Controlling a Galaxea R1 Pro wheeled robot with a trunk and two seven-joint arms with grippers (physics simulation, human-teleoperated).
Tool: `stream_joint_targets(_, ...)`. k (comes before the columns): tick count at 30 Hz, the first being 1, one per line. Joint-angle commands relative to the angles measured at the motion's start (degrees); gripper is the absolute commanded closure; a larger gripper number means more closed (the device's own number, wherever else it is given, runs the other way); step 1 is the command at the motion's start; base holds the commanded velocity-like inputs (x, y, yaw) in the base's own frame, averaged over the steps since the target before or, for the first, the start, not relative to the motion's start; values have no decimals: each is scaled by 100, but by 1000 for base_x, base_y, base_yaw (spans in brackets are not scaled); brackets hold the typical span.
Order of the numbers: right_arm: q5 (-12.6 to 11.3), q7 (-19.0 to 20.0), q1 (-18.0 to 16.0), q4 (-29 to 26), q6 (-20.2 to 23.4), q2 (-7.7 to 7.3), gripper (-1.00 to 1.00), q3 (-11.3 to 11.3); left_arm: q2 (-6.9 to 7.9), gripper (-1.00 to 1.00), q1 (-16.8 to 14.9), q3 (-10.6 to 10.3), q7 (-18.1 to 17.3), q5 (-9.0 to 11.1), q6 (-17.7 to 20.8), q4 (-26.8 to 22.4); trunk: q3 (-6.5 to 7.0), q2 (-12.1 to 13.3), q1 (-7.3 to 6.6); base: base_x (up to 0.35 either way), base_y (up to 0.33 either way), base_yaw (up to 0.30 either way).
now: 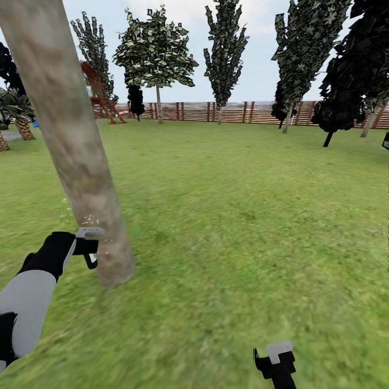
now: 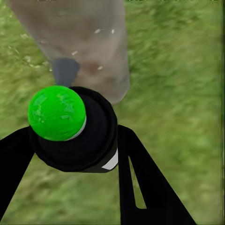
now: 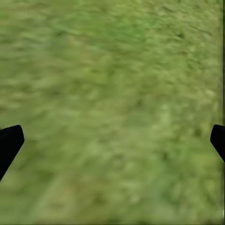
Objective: In the garden, pick up the pesticide atomizer on the floor and spray pesticide onto both trees until each tree trunk is fully covered.
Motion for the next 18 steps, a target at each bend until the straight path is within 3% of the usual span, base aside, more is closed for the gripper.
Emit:
stream_joint_targets(1,31,-55,-3,4,7,0,-100,44,-5,100,-7,31,-48,-61,22,-9,-5,-2,-1,0,-274,0)
stream_joint_targets(18,27,-55,-3,4,7,0,-100,44,-5,100,-51,49,-29,-65,39,-9,-5,-2,-1,0,-274,15)
